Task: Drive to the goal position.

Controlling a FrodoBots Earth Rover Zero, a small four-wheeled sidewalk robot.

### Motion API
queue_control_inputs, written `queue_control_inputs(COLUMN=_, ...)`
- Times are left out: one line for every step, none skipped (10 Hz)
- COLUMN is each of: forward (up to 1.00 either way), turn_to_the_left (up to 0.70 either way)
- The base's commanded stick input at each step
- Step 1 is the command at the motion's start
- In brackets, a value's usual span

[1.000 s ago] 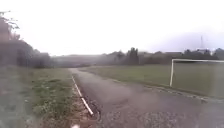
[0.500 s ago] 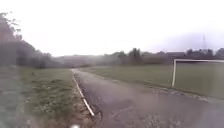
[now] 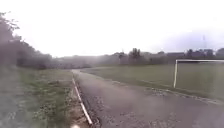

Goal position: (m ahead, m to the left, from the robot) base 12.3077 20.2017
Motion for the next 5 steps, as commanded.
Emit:
queue_control_inputs(forward=0.00, turn_to_the_left=0.00)
queue_control_inputs(forward=0.00, turn_to_the_left=0.00)
queue_control_inputs(forward=0.00, turn_to_the_left=0.00)
queue_control_inputs(forward=0.00, turn_to_the_left=0.00)
queue_control_inputs(forward=0.00, turn_to_the_left=0.00)
